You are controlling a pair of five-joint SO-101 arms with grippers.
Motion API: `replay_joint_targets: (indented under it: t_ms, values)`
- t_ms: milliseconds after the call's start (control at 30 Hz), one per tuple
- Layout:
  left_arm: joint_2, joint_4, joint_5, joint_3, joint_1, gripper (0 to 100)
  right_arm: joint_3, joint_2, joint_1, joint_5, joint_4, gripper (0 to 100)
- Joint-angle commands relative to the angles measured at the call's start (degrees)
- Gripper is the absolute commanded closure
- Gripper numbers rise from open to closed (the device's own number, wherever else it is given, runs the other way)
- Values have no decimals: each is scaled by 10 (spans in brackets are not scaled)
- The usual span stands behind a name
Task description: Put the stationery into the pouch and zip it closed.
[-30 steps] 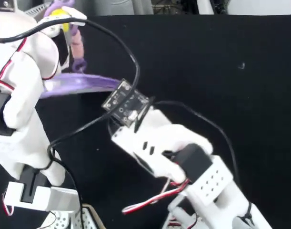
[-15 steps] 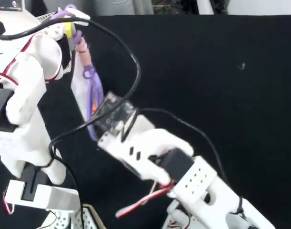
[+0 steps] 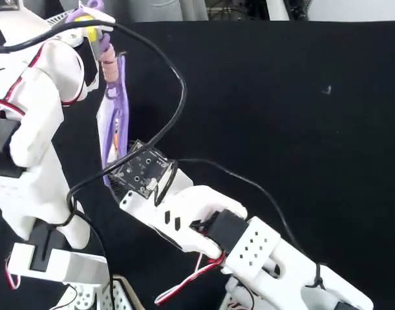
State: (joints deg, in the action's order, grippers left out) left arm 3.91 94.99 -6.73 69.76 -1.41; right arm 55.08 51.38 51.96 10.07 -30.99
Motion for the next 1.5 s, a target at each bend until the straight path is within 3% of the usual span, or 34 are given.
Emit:
replay_joint_targets:
  t_ms: [0,300,600,700,833,900,1167,1467]
  values:
    - [3,-19,-5,1,-7,972,-2,9,-19,-6,13,765]
    - [4,-37,-5,1,-2,972,-11,14,-92,-70,-11,765]
    - [2,-53,-5,0,-3,972,-120,137,-80,-74,-176,765]
    - [-9,-54,-5,0,-3,972,-87,208,-15,-56,-180,765]
    - [-28,-54,-5,6,-7,972,35,253,137,33,-84,765]
    - [-30,-54,-6,6,-7,972,84,251,164,58,-30,765]
    - [-28,-54,-6,7,-7,972,113,143,116,43,72,766]
    - [-18,-53,-6,34,-7,972,63,-113,41,10,200,766]
